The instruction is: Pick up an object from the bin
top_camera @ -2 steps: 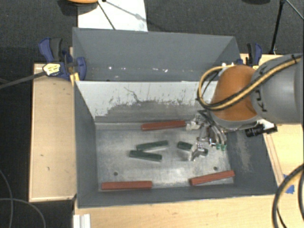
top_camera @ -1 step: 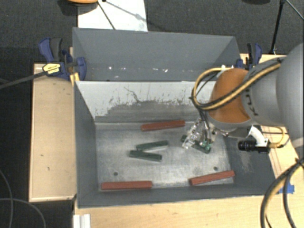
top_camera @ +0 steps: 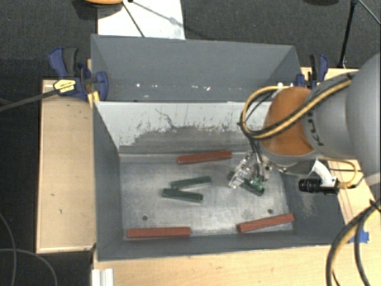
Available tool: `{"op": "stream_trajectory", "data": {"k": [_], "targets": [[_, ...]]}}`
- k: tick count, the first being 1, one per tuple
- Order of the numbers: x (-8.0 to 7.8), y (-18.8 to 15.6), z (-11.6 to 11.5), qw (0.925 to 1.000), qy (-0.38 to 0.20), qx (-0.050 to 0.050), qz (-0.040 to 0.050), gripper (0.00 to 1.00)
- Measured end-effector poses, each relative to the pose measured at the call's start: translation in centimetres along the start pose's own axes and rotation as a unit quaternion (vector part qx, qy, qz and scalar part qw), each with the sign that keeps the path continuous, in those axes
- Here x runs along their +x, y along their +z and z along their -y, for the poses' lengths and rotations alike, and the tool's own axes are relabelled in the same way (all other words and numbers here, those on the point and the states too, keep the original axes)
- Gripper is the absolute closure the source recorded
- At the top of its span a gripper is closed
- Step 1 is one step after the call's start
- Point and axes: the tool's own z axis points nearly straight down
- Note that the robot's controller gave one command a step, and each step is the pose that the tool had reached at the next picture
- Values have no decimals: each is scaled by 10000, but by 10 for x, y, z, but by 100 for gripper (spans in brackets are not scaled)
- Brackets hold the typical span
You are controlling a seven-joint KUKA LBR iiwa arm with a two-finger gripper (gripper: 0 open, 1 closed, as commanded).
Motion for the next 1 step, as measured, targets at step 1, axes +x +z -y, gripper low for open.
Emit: {"op": "stream_trajectory", "data": {"k": [1], "targets": [[1, -1, 1, 10000, -19, 28, -49, 100]]}}
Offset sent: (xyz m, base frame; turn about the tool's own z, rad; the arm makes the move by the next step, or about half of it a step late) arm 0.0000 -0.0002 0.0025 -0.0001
